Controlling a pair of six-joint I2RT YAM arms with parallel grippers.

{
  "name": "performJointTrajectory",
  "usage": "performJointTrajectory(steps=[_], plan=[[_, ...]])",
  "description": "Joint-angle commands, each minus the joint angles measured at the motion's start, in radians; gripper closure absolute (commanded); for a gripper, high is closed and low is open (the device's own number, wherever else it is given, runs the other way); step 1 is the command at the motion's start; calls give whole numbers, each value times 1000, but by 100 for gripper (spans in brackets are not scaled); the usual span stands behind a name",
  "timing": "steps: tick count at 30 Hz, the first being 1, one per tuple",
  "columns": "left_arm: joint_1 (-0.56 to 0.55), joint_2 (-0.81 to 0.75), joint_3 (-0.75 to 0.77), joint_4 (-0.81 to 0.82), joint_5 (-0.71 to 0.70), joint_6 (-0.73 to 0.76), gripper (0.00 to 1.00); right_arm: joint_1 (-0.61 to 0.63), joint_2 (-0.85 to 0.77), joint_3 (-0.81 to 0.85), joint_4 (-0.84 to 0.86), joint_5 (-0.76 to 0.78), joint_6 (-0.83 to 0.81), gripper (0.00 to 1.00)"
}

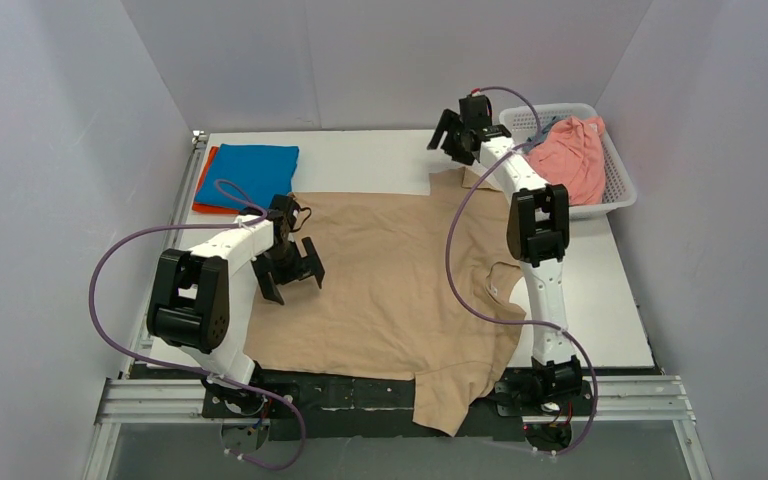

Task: Fold and stack the t-shirts
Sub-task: Flatten out the tshirt

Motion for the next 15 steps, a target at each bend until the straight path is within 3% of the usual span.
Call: performJointTrajectory(steps=[1,4,9,12,15], plan=[[2,-28,4,-147,-48,9,2,-7,110,318,-114,20,-36,17],[2,-37,19,-166,-70,16,2,-7,40,251,-128,40,-93,17],[2,-64,42,-174,-74,18,2,-7,-181,-112,-77,15,-174,17],[2,-73,39,-171,-72,15,2,-5,-231,-240,-101,-73,-182,17],[2,-66,28,-161,-74,13,2,-7,-245,-324,-49,-63,-176,17]])
